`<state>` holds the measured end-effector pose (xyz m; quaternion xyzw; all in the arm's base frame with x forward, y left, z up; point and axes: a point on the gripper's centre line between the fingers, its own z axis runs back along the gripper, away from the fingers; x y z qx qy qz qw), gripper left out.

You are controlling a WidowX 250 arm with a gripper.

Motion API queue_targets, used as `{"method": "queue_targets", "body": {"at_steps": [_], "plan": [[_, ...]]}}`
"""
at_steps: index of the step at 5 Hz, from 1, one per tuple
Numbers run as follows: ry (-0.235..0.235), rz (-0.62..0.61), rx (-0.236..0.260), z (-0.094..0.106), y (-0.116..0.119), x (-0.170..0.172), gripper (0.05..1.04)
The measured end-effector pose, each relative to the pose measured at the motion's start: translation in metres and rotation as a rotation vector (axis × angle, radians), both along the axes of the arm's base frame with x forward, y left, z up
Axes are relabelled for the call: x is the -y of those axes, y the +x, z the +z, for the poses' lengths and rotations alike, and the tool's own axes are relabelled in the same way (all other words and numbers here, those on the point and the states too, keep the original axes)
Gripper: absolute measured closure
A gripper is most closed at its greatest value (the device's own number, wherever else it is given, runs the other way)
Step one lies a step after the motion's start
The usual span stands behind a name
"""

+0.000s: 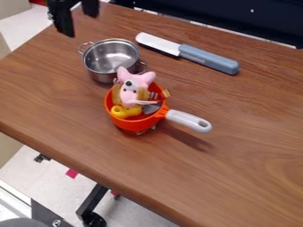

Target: Move the orange pan at the bottom right of the silver pot

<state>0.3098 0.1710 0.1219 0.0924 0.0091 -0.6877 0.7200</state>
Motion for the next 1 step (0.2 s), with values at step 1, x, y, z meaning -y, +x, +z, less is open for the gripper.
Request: {"method": "queue_targets", "body": {"at_steps": [1], "plan": [[0.007,0.022,0.006,-0.0064,0.0043,-0.0210,0.084]]}}
